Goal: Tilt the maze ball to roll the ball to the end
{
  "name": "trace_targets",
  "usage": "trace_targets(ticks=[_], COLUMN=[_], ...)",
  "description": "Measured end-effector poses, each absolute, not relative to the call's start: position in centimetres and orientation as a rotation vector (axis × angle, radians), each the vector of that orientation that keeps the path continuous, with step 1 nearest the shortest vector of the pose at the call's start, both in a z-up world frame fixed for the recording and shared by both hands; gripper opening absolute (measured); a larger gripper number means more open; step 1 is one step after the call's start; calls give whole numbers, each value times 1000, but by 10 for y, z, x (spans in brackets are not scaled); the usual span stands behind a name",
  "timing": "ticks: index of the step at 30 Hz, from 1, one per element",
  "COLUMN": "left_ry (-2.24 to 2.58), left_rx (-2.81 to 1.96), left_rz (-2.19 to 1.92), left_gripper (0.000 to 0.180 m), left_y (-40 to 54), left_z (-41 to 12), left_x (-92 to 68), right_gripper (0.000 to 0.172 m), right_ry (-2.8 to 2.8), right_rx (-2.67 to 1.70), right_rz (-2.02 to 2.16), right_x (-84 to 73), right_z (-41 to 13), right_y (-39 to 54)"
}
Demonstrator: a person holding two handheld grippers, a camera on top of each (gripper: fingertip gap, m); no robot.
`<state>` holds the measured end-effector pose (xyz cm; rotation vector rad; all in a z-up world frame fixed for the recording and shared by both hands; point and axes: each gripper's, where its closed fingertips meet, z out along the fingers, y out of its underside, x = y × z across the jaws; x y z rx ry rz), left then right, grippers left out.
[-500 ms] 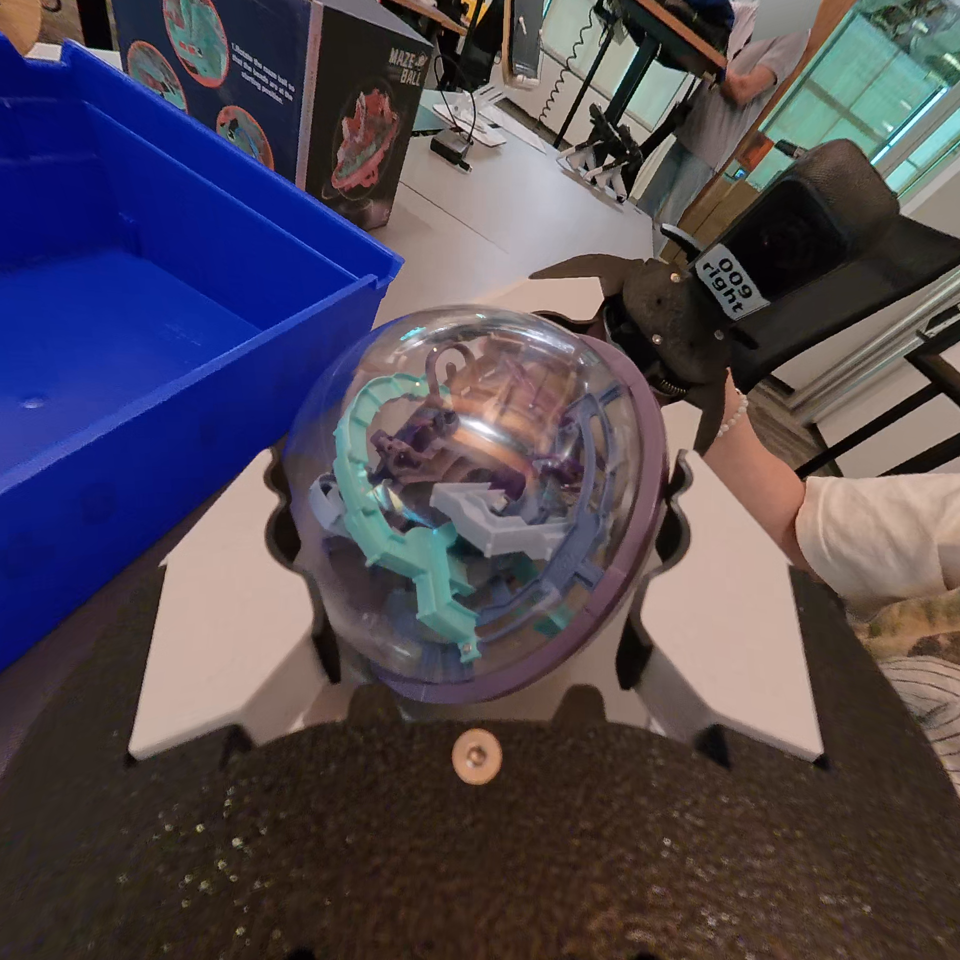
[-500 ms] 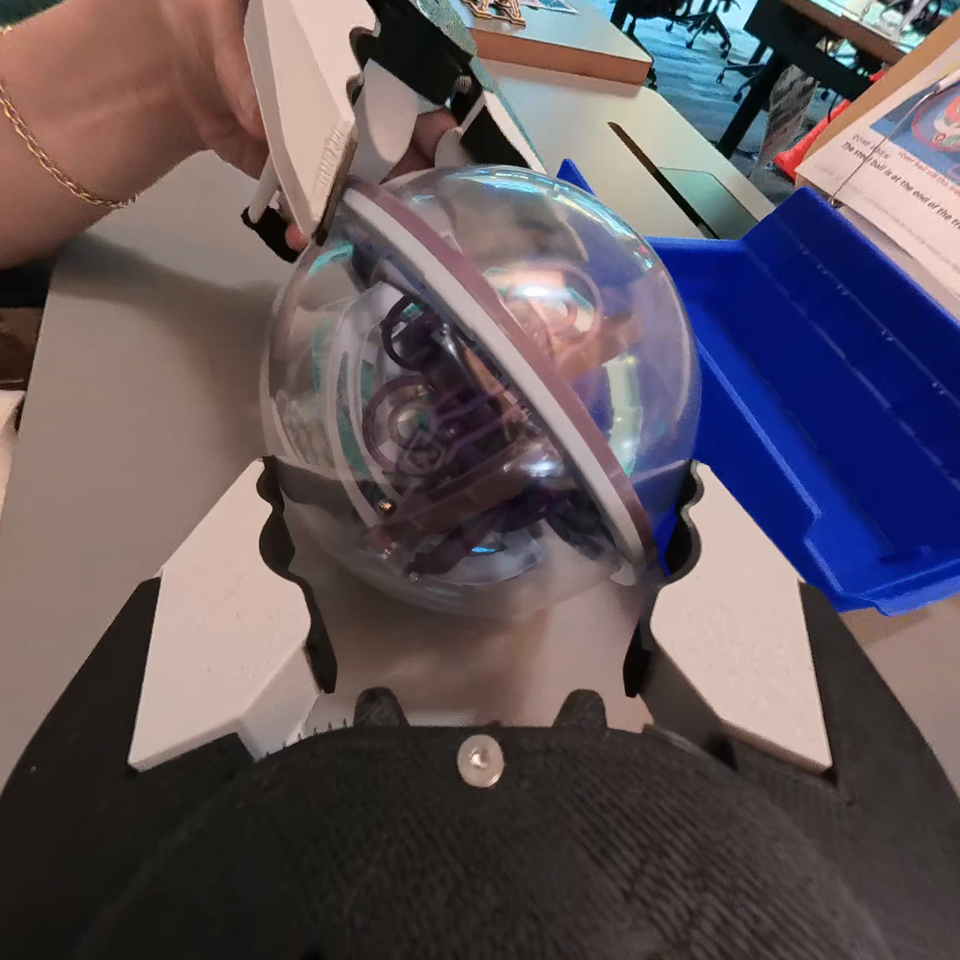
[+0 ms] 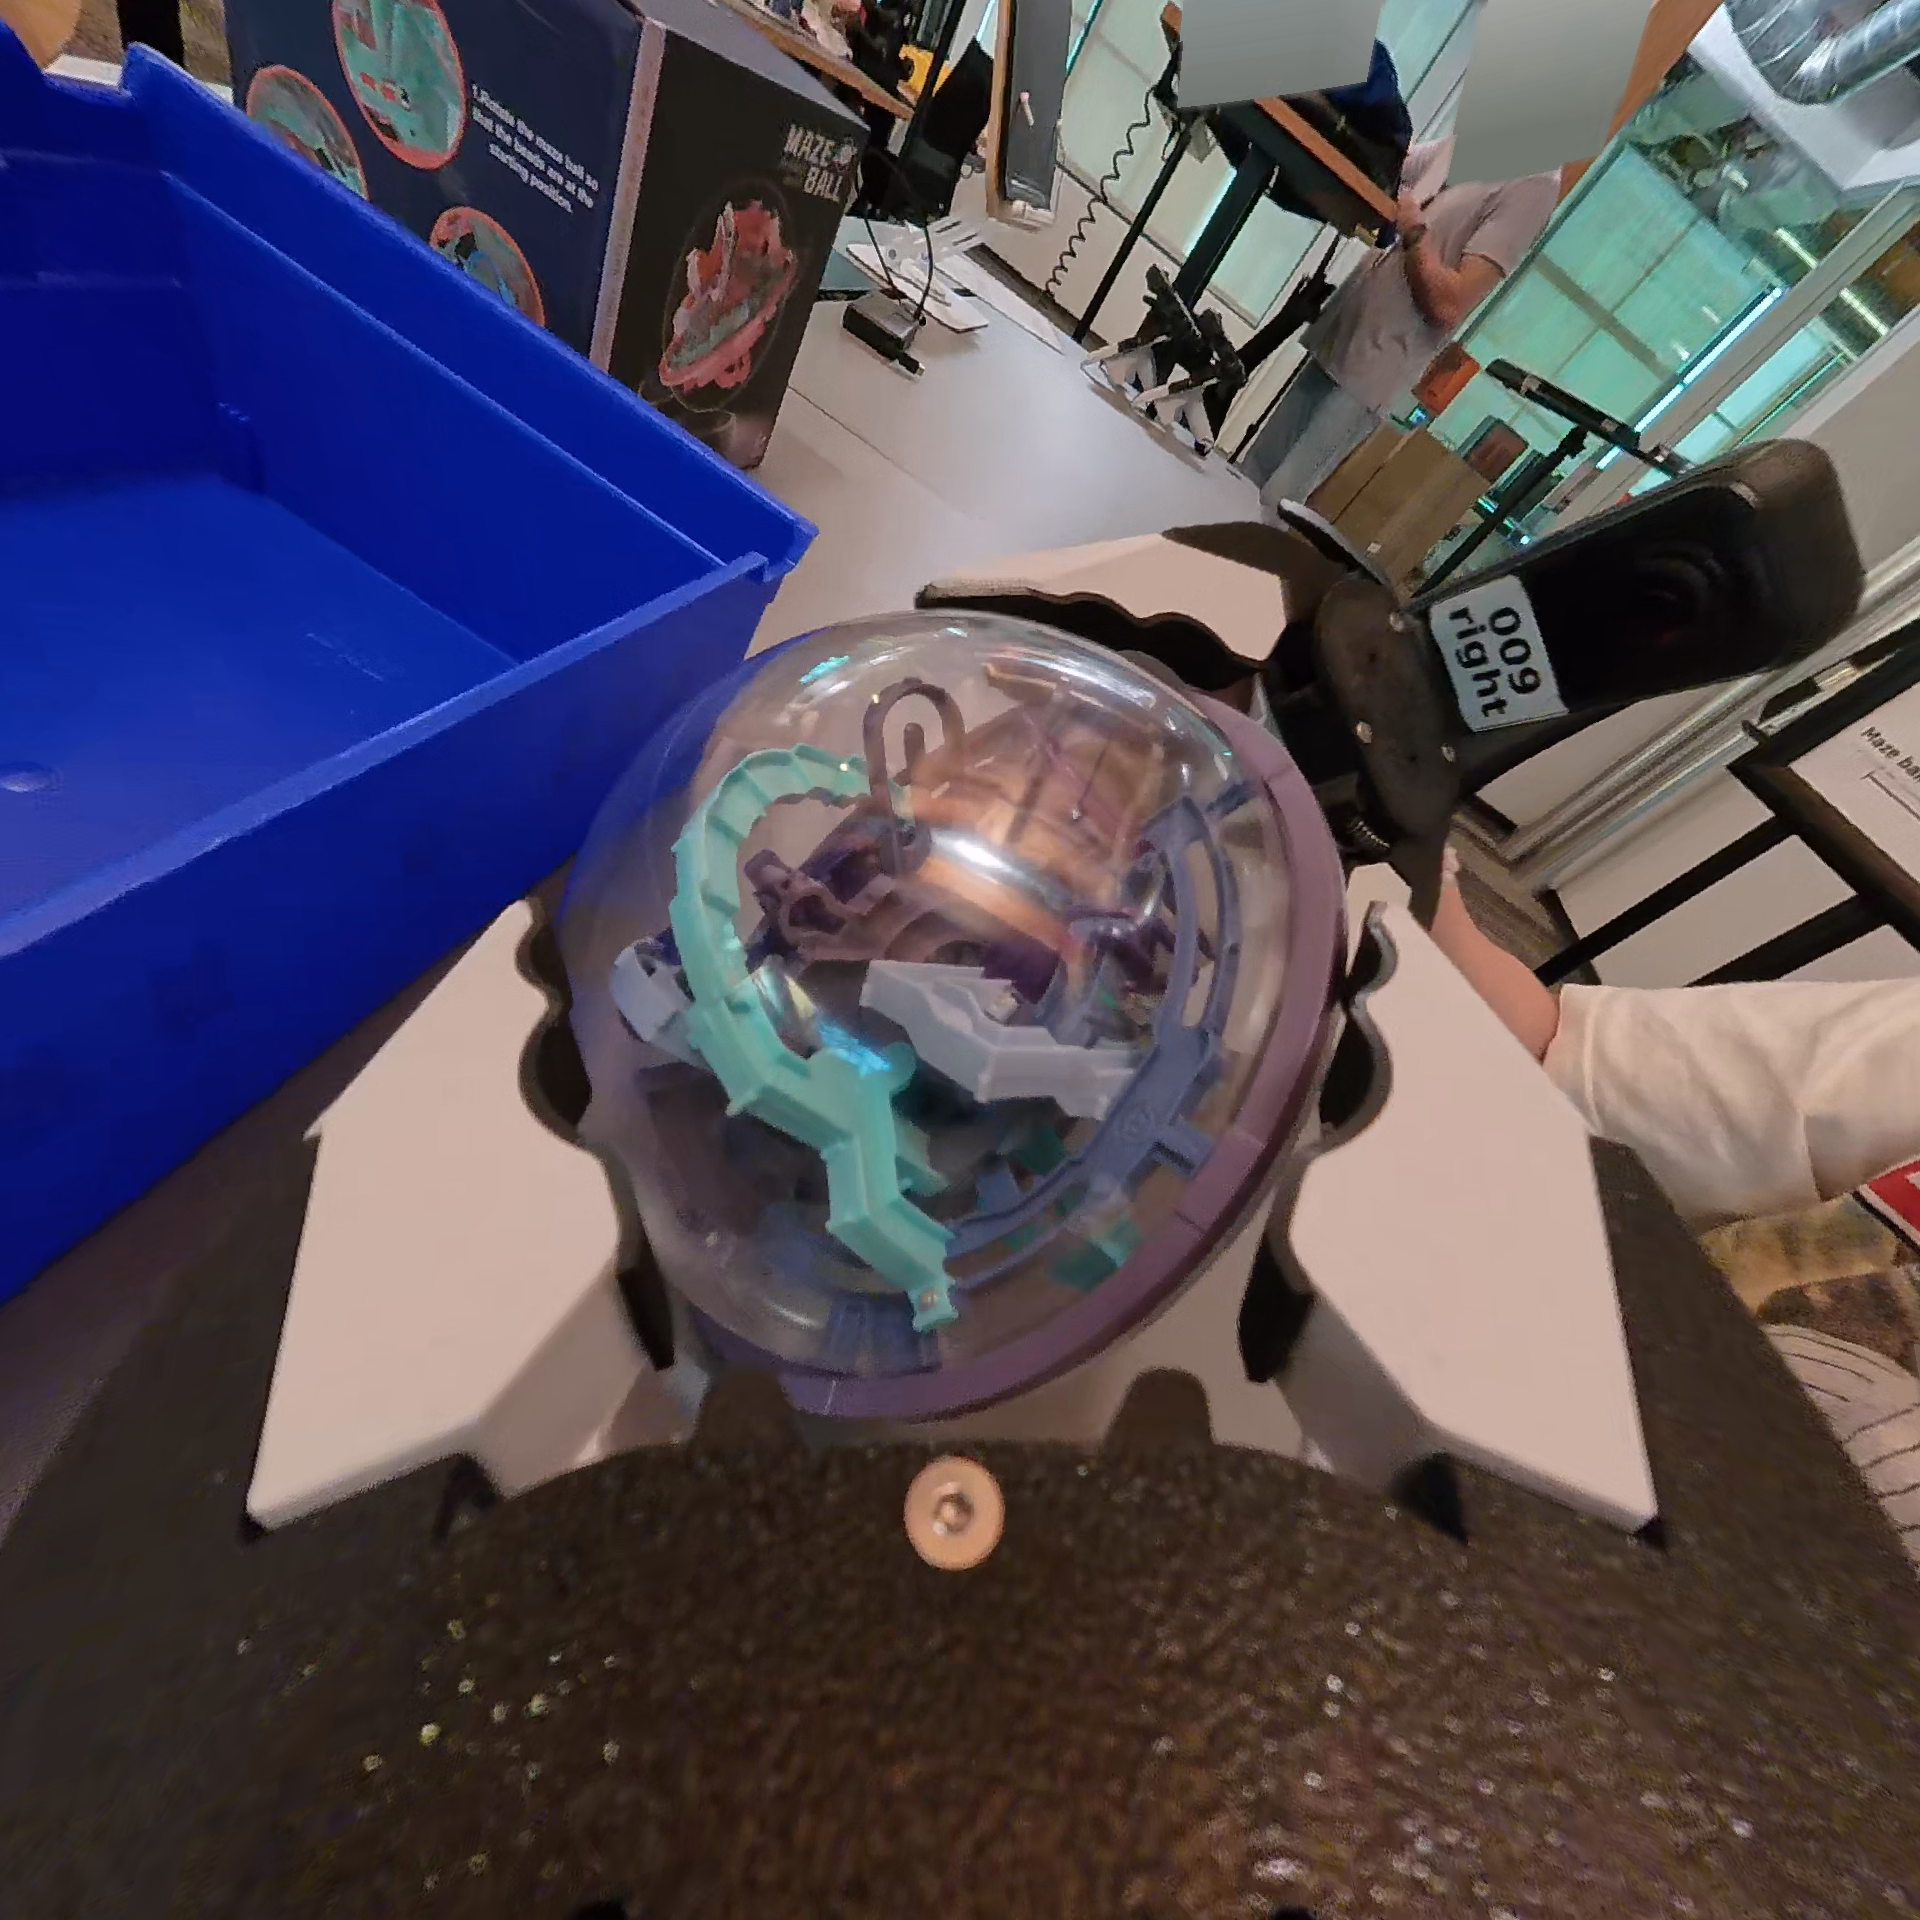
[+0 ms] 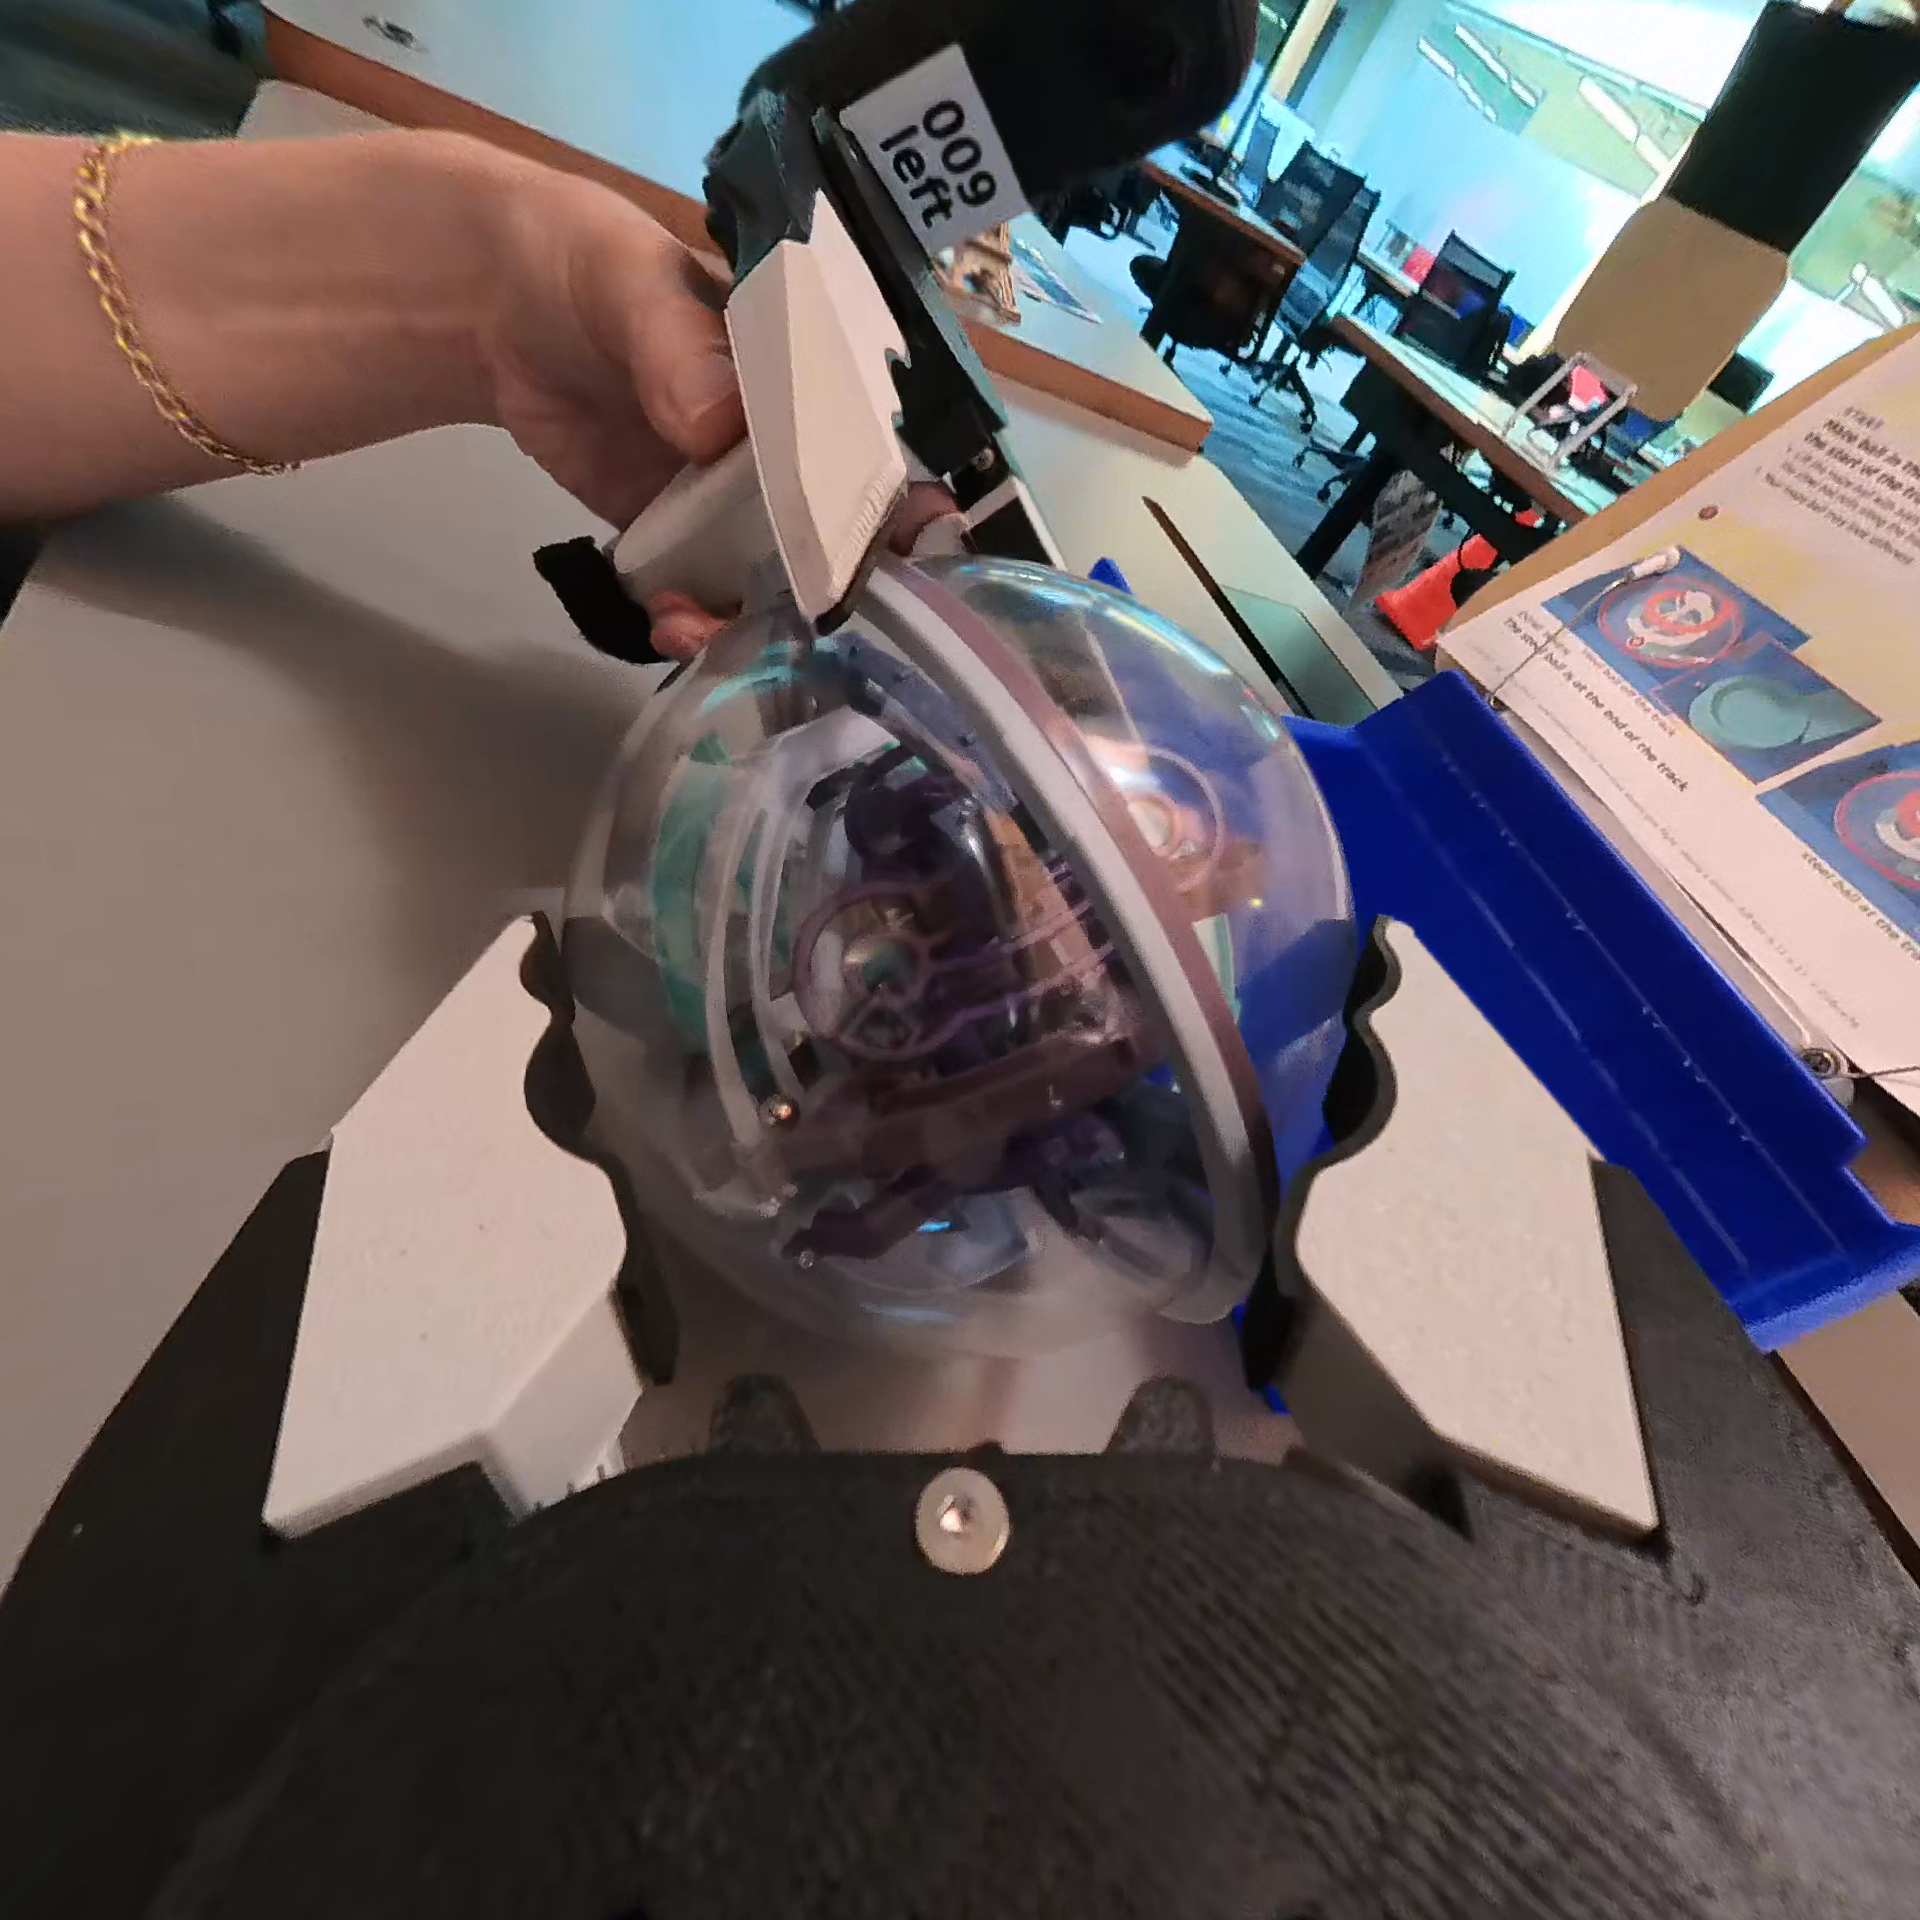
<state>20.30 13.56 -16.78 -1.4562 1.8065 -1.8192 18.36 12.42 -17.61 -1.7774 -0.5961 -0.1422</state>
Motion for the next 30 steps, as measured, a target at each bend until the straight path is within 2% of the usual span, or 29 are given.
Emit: trace_targets(ticks=[9,14,20,30], left_ry=[1901,1893,1864,1804], left_rx=[-1418,-1438,-1455,-1564], left_rz=[-1683,-1696,-1749,-1737], left_gripper=[147,147,147,145], left_y=[133,134,137,151], left_z=[-180,-179,-177,-169], left_x=[203,206,207,204], right_gripper=[139,147,150,144], right_ry=[-501,-687,-679,-525], right_rx=[-1797,-1793,-1703,-1774], right_rz=[-79,-244,-221,-98], right_x=[185,191,190,182], right_z=[-171,-187,-186,-185], right_y=[125,122,127,134])
